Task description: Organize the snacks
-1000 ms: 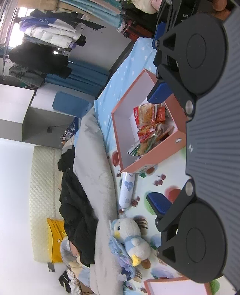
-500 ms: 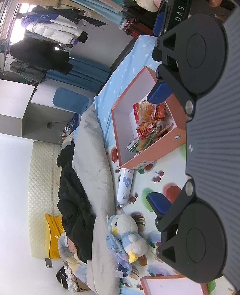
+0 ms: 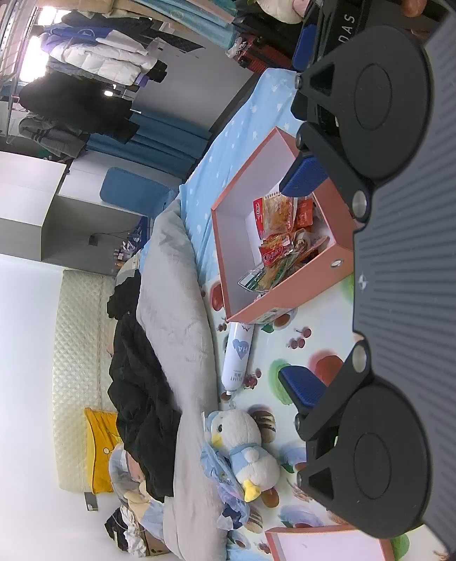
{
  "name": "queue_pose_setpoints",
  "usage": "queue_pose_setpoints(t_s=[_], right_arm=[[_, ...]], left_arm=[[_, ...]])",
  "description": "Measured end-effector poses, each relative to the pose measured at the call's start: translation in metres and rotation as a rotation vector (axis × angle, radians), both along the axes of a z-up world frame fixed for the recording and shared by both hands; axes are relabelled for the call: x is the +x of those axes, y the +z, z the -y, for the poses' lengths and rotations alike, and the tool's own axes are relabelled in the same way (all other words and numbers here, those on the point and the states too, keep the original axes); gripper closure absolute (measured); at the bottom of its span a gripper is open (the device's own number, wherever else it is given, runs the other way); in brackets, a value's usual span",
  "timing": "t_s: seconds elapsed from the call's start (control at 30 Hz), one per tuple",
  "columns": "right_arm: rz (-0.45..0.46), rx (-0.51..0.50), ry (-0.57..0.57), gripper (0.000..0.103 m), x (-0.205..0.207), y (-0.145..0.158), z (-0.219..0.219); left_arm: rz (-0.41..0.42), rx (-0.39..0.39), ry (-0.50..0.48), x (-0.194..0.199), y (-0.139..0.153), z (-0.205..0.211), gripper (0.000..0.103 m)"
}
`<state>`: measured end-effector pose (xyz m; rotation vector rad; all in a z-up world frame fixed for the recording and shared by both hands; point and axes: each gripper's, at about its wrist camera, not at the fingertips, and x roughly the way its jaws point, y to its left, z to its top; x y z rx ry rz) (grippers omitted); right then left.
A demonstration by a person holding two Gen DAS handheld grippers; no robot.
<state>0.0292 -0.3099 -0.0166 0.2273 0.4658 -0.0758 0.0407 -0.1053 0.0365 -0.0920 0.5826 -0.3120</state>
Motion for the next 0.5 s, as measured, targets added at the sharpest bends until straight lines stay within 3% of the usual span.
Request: queue_pose_setpoints(t_s=[0.5], right_arm=[[-0.003, 0.004, 0.0, 0.0, 0.0014, -0.0002, -0.0005]], left_arm=[[0.006, -0.001, 0.004, -0.0016, -0.0025, -0.0027, 0.0]])
